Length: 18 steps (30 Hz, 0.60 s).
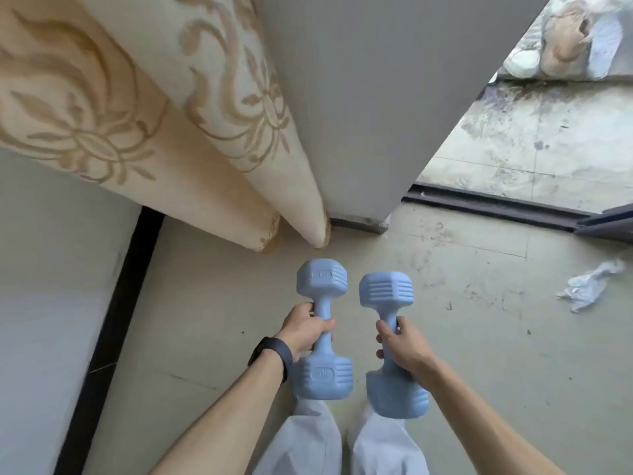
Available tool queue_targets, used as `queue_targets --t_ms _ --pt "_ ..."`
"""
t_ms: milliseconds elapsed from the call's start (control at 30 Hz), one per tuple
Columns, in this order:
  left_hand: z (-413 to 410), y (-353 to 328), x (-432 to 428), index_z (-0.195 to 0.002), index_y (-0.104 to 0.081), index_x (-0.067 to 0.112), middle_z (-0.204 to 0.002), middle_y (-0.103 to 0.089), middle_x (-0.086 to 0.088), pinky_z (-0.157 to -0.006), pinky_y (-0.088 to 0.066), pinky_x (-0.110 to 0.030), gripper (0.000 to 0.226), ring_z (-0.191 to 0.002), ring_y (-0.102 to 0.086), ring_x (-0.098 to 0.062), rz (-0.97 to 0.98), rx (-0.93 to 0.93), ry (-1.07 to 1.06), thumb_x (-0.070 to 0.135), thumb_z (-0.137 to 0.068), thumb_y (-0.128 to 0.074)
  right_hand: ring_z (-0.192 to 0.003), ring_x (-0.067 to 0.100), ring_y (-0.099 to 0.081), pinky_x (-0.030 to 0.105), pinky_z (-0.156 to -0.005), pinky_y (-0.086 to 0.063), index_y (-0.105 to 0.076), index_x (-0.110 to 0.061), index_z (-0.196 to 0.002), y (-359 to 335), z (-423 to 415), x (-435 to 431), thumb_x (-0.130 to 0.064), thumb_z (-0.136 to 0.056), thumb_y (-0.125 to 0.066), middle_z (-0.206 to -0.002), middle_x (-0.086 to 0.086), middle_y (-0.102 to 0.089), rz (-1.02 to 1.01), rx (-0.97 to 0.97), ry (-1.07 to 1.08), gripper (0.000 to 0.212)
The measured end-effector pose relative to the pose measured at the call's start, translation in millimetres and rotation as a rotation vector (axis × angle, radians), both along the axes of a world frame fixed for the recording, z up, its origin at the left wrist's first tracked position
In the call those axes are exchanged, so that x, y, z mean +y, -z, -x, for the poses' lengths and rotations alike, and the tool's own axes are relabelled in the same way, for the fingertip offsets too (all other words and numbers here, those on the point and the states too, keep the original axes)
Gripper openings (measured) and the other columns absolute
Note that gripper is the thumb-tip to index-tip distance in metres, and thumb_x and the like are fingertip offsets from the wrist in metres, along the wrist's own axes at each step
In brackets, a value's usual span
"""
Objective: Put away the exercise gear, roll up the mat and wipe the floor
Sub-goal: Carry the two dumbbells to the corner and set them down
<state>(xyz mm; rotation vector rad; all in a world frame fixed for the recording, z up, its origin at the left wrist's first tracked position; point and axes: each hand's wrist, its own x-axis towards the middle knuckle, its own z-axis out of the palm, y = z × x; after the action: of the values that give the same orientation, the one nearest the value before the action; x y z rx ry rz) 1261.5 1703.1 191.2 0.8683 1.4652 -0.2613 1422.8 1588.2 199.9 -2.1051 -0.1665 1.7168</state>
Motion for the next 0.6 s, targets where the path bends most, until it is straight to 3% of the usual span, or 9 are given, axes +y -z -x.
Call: queue_targets --t_ms 167,267,433,600 --pt "-24 95 12 -0.106 -0.058 0.001 -0.086 -0.064 -0.011 -0.082 -0.057 -0.049 0.019 -0.078 -0.068 -0.03 -0.056 0.048 0.14 0.009 -0.089 -0.061 -0.069 0.026 -0.06 0.023 -0.054 -0.048 -0.049 -0.005 -0.1 93 -9 -5 -0.024 -0.101 -0.046 -0.088 0.01 -0.058 0.004 -0.029 0.003 0.019" --pt "-32 141 16 -0.104 -0.059 0.006 -0.089 -0.068 -0.011 -0.087 -0.058 -0.05 0.02 -0.09 -0.072 -0.033 -0.063 0.067 0.172 0.015 -0.087 -0.06 -0.076 0.028 -0.069 0.034 -0.07 -0.054 -0.051 -0.005 -0.105 141 -11 -3 -0.029 -0.1 -0.046 -0.093 0.011 -0.064 0.029 -0.05 0.029 0.025" --pt "-41 205 28 -0.1 -0.058 0.016 -0.102 -0.069 -0.013 -0.089 -0.056 -0.049 0.023 -0.095 -0.068 -0.032 -0.117 0.091 0.241 0.026 -0.08 -0.063 -0.09 0.031 -0.07 0.039 -0.076 -0.054 -0.052 -0.012 -0.096 205 -17 18 -0.031 -0.098 -0.048 -0.086 0.009 -0.064 0.021 -0.08 0.036 0.02" --pt "-60 248 46 -0.103 -0.057 0.018 -0.1 -0.069 -0.013 -0.088 -0.056 -0.05 0.031 -0.093 -0.069 -0.033 -0.163 0.079 0.277 0.03 -0.075 -0.063 -0.091 0.036 -0.067 0.051 -0.086 -0.054 -0.053 -0.01 -0.096 253 -25 48 -0.031 -0.096 -0.052 -0.094 0.017 -0.067 -0.03 -0.142 0.025 0.021"
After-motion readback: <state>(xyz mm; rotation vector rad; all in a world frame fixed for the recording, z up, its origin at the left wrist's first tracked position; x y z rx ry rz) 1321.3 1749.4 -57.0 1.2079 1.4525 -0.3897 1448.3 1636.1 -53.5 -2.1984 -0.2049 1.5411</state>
